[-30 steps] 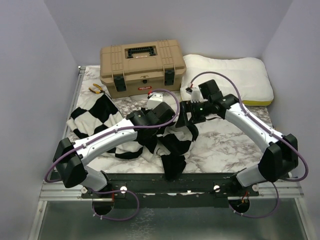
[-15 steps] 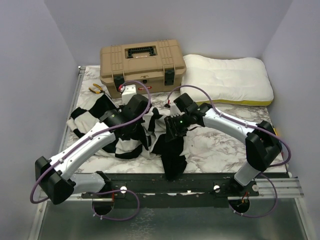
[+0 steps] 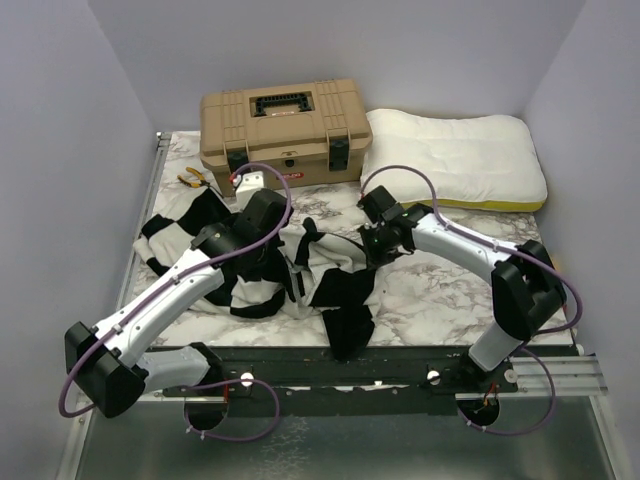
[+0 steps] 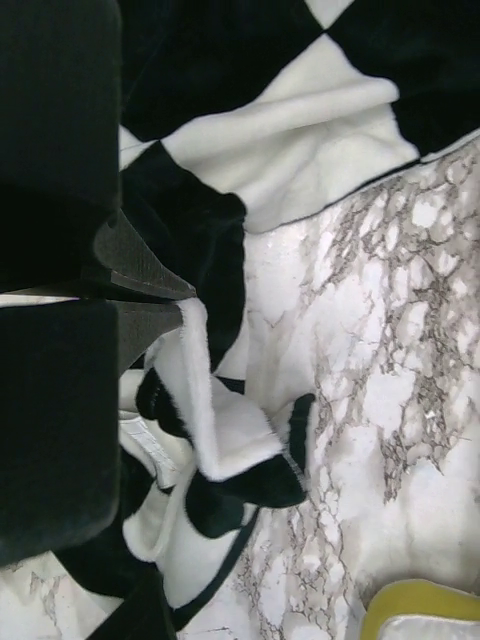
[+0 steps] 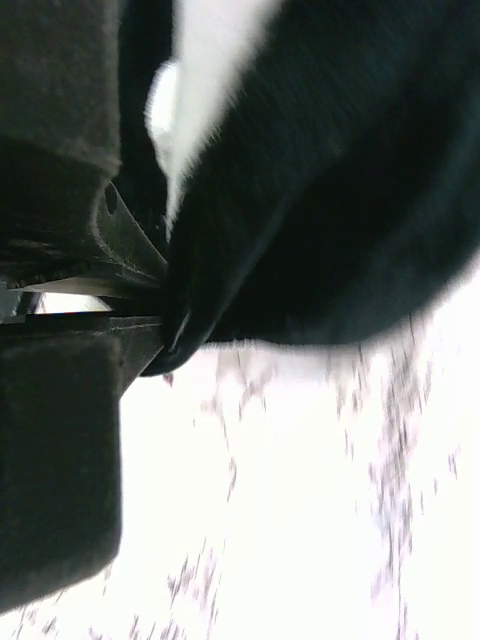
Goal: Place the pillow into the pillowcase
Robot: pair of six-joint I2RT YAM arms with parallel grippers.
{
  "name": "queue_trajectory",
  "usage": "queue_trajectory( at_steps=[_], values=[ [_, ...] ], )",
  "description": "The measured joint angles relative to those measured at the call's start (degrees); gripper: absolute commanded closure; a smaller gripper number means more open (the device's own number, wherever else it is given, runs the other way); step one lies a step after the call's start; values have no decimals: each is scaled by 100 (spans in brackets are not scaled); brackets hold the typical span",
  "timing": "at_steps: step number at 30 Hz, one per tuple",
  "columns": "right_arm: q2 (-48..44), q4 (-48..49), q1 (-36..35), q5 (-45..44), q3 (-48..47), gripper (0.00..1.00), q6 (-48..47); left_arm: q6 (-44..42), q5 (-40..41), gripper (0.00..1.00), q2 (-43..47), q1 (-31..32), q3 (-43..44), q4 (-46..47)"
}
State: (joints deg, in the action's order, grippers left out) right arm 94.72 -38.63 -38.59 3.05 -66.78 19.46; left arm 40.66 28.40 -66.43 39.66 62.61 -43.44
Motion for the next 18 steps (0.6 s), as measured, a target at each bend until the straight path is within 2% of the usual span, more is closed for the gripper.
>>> queue_trajectory(
  at_steps=[4,5,11,12,15,16,18],
  values=[
    [-31,-221,533,-501,-17,80,4,-380,0,100,-343,-61,470,9],
    [-61,-295,688,-562,-50,70,-9,-531,2,100,-470,-74,669,-2],
    [-442,-592,1086,-697,-435,38,-208,-1276,-81,100,-1381,-109,1899,68],
    [-527,-601,1097,-658,-490,27,-223,-1368,-146,100,-1585,-116,2098,90],
    [-732,-599,1150,-389,-522,6,-275,-1600,-516,100,-2269,-136,2647,127],
    [-767,-595,1167,-225,-518,1,-308,-1644,-623,100,-2446,-136,2752,133],
    [-772,-553,1172,140,-485,0,-317,-1698,-870,100,-2745,-136,2876,120]
  ],
)
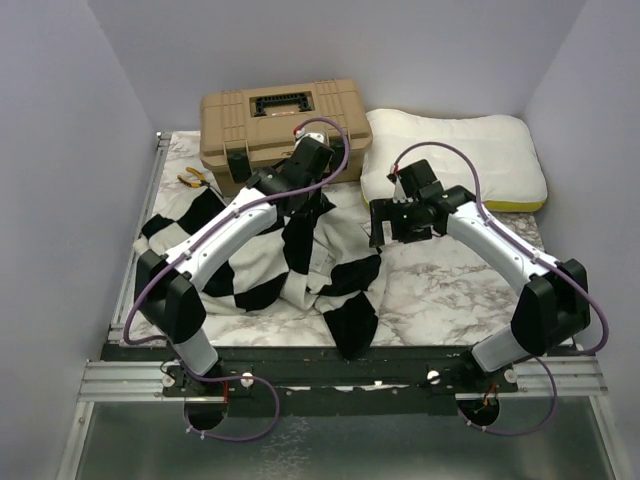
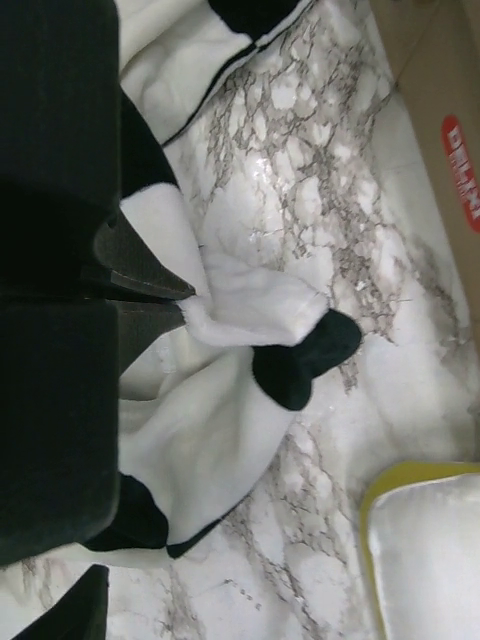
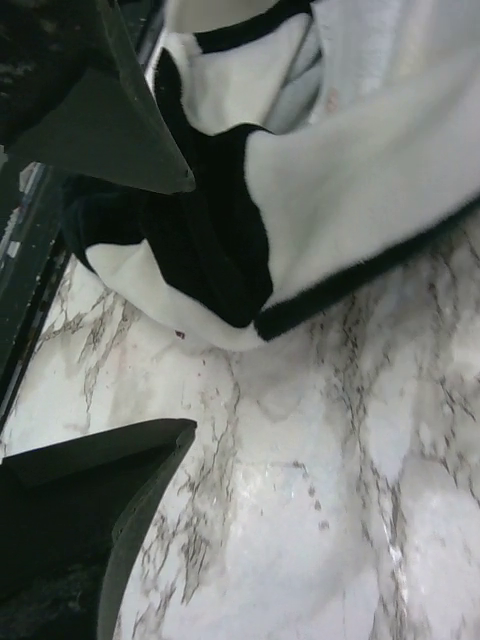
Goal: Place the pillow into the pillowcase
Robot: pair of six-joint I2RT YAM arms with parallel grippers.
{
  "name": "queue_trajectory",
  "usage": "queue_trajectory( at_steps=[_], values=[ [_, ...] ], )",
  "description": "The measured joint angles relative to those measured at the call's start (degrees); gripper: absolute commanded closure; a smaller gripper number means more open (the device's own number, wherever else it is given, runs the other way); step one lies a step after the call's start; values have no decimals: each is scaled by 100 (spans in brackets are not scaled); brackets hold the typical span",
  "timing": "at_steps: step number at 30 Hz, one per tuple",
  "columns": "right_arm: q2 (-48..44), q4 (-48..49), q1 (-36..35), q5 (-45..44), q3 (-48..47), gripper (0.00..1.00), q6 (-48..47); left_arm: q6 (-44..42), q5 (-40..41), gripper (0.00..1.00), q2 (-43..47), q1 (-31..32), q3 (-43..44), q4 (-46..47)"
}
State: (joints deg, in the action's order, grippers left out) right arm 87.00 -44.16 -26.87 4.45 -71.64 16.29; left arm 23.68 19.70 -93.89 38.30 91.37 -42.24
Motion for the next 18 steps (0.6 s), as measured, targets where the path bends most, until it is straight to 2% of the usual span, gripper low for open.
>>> queue_trajectory(
  at_steps=[6,7,8,9,10,11,12,14,15,18],
  values=[
    [481,378,22,1207,538,2,9,-7,-269,100,-131,0,0,-162],
    [660,466,22,1423,636,9,20,9,-271,100,-72,0,-17,-162],
    [855,549,22,1622,715,21,39,37,-271,100,24,0,-63,-162],
    [1047,601,22,1799,758,36,72,61,-271,100,120,0,-111,-164],
    [1226,638,20,1961,774,57,90,87,-269,100,271,0,-181,-166],
    [1384,688,20,2118,772,72,125,116,-260,100,433,0,-243,-177],
    [1495,721,15,2262,752,83,149,140,-238,100,588,0,-289,-179],
    [1567,706,4,2483,654,96,232,201,-164,100,918,0,-380,-179],
    [1561,656,-4,2568,516,99,256,229,-55,100,1132,0,-446,-162],
    [1484,557,-11,2649,4,100,260,262,321,100,1659,7,-621,-166]
  ],
)
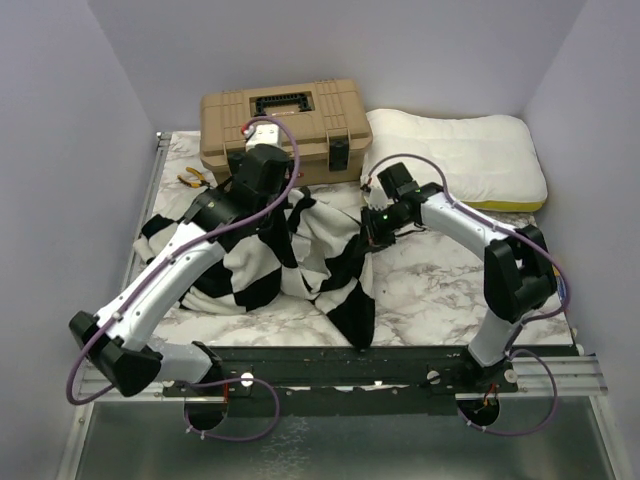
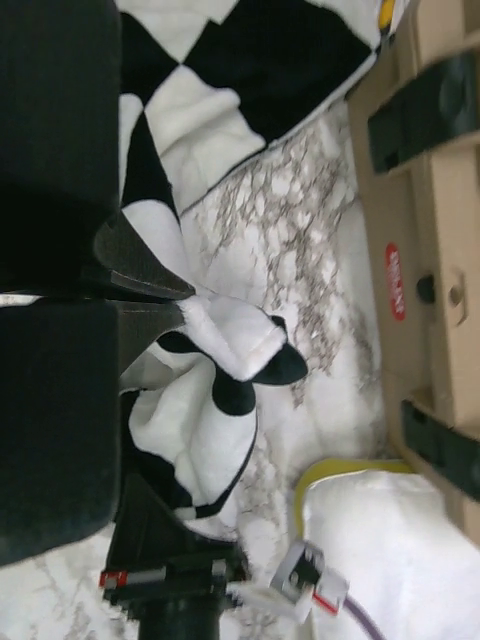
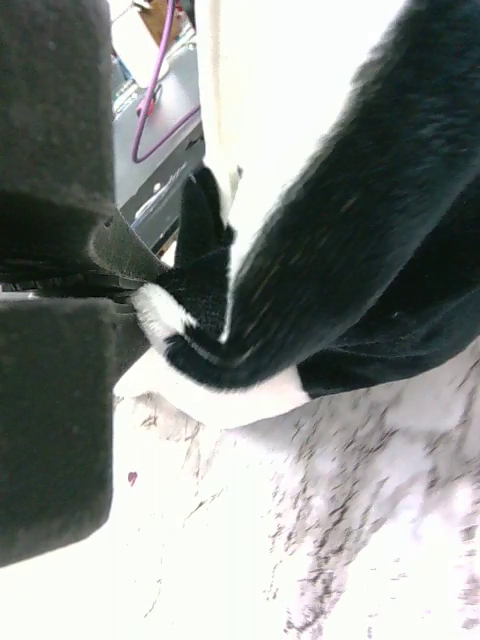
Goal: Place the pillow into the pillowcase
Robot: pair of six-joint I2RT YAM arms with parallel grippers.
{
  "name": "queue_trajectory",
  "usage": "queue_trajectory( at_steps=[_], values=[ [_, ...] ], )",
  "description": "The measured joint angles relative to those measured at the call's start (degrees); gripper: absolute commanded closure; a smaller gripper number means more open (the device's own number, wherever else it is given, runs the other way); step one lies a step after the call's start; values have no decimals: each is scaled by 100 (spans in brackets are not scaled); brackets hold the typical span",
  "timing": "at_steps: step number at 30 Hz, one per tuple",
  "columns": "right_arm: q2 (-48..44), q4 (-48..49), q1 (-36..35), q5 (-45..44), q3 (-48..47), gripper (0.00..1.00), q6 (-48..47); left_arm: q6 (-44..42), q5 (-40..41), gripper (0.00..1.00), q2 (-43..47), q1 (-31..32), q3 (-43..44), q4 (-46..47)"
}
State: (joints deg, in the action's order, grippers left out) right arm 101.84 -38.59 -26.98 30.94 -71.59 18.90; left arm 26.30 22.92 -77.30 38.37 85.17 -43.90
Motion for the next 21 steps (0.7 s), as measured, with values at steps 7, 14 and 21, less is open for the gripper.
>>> queue_trajectory(
  at_steps=[7,14,21],
  values=[
    [-1012,-566,0,11,-551,100,22,-142,1032,100,614,-35,-31,-35],
    [-1611,-1405,9,1440,-319,99,173,-595,1220,100,-238,-50,946,-157],
    [-1720,-2122,9,2006,-385,37,46,-866,905,100,-1309,-50,1952,-103]
  ],
)
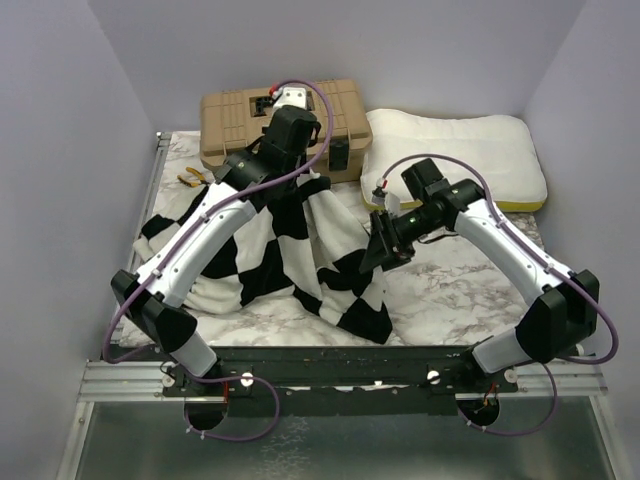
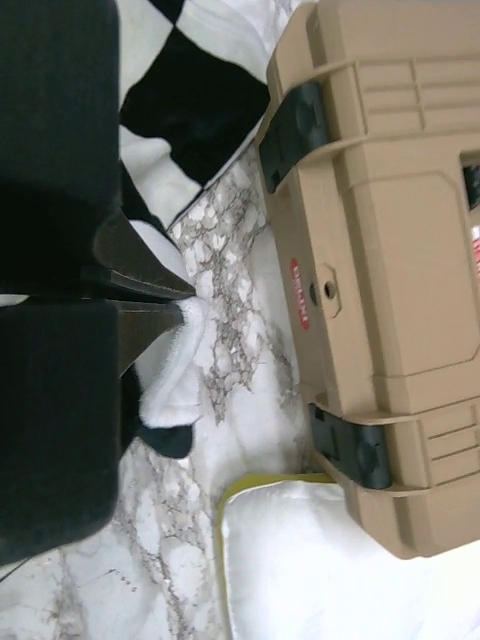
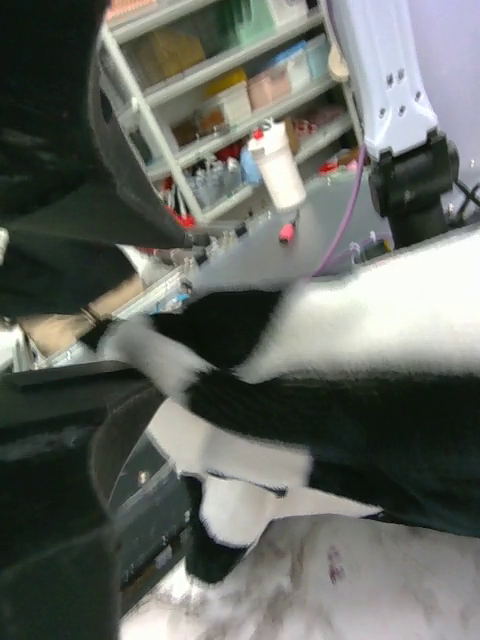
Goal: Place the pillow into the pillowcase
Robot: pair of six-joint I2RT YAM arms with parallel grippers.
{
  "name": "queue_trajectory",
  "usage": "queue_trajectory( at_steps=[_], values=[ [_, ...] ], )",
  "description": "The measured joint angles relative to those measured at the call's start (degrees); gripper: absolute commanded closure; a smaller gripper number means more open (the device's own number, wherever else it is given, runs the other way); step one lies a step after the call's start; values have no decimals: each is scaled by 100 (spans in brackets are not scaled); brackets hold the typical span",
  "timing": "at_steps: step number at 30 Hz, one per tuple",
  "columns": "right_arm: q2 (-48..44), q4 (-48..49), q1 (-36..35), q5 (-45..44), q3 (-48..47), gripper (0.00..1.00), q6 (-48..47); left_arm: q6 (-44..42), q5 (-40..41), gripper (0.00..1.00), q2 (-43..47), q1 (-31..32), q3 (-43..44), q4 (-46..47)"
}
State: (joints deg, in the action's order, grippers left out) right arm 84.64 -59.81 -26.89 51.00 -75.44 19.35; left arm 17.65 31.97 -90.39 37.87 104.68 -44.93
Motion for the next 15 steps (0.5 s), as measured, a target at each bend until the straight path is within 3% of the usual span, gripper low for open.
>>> queue_trajectory(
  at_steps=[2,6,15],
  values=[
    [2,-127,39,-343,-107,21,-87,13,-166,100,-114,0,-26,-2],
    [20,-107,319,-885,-297,4,-116,208,-479,100,-44,0,-656,118],
    [1040,470,579,-2190,-1379,0,-136,1093,-734,100,717,0,-3064,151]
  ],
)
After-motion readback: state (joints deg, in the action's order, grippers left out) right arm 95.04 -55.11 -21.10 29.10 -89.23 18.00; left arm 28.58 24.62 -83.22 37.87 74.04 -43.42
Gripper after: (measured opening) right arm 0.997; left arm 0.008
